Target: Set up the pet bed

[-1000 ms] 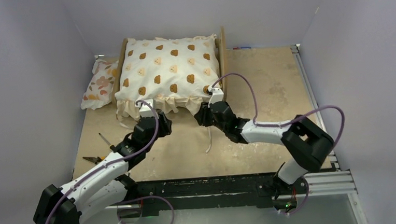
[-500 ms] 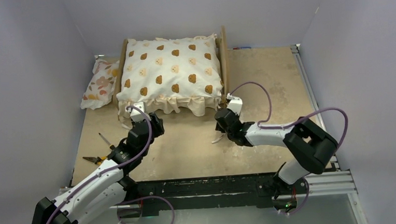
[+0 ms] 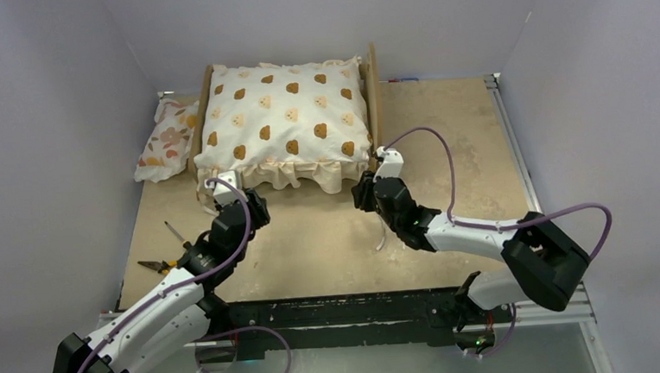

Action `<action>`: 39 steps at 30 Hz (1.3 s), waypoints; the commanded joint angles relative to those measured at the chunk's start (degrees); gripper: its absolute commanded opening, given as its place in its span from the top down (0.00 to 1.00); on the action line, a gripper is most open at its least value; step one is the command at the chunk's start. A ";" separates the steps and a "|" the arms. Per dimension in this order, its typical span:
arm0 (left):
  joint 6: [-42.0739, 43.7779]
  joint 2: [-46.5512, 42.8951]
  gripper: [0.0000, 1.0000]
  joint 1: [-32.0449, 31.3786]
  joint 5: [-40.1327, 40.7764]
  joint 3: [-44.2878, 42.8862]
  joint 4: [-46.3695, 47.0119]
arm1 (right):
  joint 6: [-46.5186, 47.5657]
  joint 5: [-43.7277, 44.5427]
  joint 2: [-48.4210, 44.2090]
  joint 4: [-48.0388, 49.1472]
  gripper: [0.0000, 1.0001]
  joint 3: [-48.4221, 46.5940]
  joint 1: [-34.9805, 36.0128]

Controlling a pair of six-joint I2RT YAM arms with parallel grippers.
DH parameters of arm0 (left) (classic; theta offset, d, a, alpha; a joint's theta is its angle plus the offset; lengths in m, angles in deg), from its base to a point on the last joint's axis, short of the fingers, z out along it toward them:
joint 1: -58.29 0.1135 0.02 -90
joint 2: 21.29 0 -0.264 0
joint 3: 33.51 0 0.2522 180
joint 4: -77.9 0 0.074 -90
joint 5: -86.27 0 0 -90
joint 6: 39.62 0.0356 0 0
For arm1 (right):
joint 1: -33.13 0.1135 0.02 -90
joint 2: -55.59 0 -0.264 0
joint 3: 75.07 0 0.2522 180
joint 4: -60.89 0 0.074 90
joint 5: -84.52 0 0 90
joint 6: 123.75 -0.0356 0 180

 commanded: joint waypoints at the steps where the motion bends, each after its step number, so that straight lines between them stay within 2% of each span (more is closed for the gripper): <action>1: -0.16 -1.12 0.55 -0.37 1.48 0.90 0.34 | 3.39 -1.94 5.68 6.41 0.62 -4.16 0.06; 10: -0.27 -1.73 0.55 -0.58 2.27 0.90 -0.09 | 0.09 6.45 17.59 8.55 0.65 -8.07 -1.55; 19: -0.31 -2.13 0.55 -0.91 2.62 0.81 -0.27 | 1.84 12.85 19.07 15.98 0.59 -5.97 -2.36; 25: -0.32 -2.36 0.55 -1.08 2.63 0.78 -0.31 | 5.03 13.63 20.54 21.23 0.60 -5.45 -2.77; 27: -0.31 -2.40 0.55 -1.06 2.74 0.75 -0.36 | 6.08 13.21 21.36 22.31 0.64 -5.76 -2.84; 30: -0.33 -2.57 0.55 -1.10 2.90 0.84 -0.45 | 7.00 12.00 21.83 22.61 0.77 -6.05 -2.85; 35: -0.33 -2.75 0.55 -1.18 3.16 0.85 -0.46 | 5.97 10.92 19.40 15.69 0.98 -6.49 -3.00; 39: -0.20 -2.58 0.55 -1.26 3.40 0.81 -0.45 | 4.84 9.26 16.12 4.39 1.00 -8.70 -3.48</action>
